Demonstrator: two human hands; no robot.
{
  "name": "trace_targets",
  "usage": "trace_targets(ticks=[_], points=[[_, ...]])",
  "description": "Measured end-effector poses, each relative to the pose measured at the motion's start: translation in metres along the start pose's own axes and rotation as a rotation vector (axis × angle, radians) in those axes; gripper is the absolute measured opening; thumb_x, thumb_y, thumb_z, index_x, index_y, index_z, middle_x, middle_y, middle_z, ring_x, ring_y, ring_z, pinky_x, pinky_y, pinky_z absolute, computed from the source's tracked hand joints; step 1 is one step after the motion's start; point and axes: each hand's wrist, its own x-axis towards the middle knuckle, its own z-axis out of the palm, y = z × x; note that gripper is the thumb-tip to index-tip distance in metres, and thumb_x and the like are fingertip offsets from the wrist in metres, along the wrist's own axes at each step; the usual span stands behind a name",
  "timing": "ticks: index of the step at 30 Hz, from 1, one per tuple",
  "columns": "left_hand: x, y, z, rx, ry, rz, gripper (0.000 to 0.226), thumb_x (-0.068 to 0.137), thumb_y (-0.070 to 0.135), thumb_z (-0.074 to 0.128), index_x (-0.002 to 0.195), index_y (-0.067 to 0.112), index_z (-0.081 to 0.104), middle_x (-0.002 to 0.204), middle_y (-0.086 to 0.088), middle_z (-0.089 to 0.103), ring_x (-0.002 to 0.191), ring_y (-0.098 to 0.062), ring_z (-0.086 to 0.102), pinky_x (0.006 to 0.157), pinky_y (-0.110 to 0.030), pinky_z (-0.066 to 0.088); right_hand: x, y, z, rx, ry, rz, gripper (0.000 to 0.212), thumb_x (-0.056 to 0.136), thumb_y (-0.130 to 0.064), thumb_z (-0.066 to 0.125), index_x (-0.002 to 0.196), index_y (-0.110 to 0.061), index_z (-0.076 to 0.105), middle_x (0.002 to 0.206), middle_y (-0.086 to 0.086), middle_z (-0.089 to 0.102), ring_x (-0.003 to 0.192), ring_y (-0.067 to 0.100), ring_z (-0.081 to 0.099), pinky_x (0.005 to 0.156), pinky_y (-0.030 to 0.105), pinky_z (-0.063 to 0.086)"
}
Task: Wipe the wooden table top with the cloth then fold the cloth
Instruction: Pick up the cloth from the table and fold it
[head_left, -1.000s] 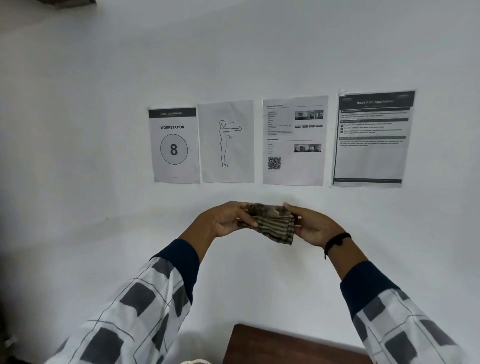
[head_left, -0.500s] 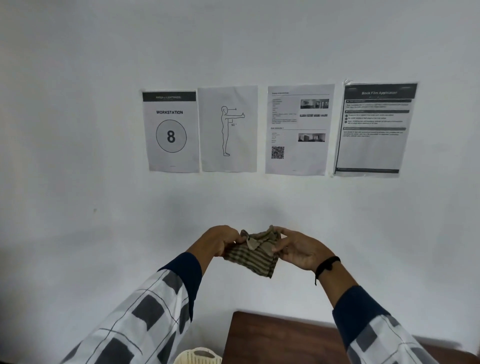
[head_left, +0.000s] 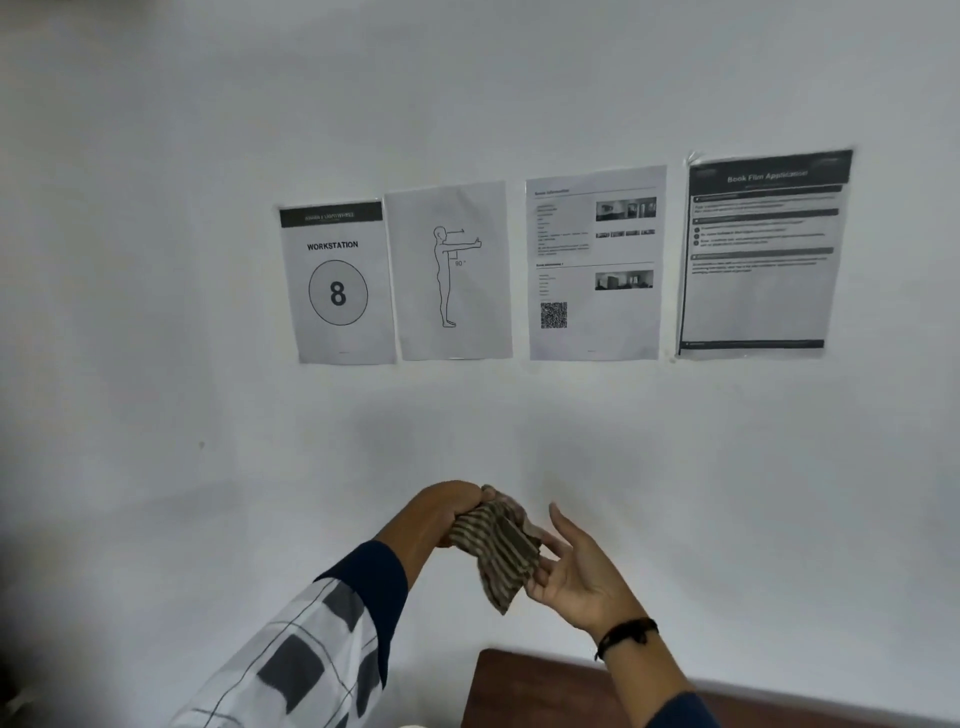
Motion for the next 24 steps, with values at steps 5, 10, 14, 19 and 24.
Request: trace_targets(ticks=[5,10,14,19,24], points=[[0.002,-0.005,-0.005,-0.243,-0.181,-0.042,0.049,0.083,0.038,0.077,0.112,0.000,0.066,0.096,-0.015,0.072,0.079,-0.026,0.068,0.071,-0.035,0.057,0.000,0.001,-0.008,0.008,0.054,0.006,0.062,0.066,0.010,0.075,0.126,-0.002,0.063,0.092,0.017,0.070,0.083,0.023,0.064,0.072,0.028,0.048],[0.005,0.005,-0.010,-0.409,-0.244,0.119,0.057,0.080,-0.003,0.076,0.126,0.015,0.049,0.137,-0.016,0.054,0.112,-0.032,0.060,0.082,-0.042,0.056,0.008,-0.005,0.002,0.087,0.178,-0.022,0.051,0.068,0.005,0.075,0.118,-0.004,0.069,0.114,0.013,0.065,0.089,0.024,0.062,0.073,0.032,0.046],[0.015,0.007,-0.021,-0.406,-0.316,0.267,0.076,0.081,-0.011,0.070,0.141,0.029,0.046,0.136,-0.007,0.056,0.118,-0.030,0.056,0.084,-0.042,0.053,0.016,-0.006,0.014,-0.043,0.183,-0.182,0.042,0.078,0.005,0.070,0.116,-0.015,0.070,0.124,0.008,0.067,0.109,0.025,0.061,0.085,0.042,0.048],[0.012,0.010,-0.051,-0.143,-0.258,0.729,0.088,0.081,-0.011,0.069,0.150,0.032,0.038,0.119,-0.005,0.070,0.114,-0.021,0.063,0.094,-0.034,0.052,0.016,-0.027,0.039,-0.281,0.080,-0.803,0.089,0.072,0.028,0.064,0.138,-0.031,0.052,0.129,0.010,0.068,0.109,0.022,0.068,0.080,0.038,0.058],[0.009,0.034,-0.079,-0.082,-0.041,1.223,0.081,0.083,-0.007,0.068,0.148,0.034,0.042,0.103,0.005,0.073,0.104,-0.015,0.065,0.095,-0.027,0.049,0.015,-0.048,0.069,-0.765,0.047,-1.386,0.097,0.082,0.015,0.073,0.155,-0.034,0.034,0.135,-0.004,0.061,0.101,0.016,0.065,0.085,0.021,0.054]])
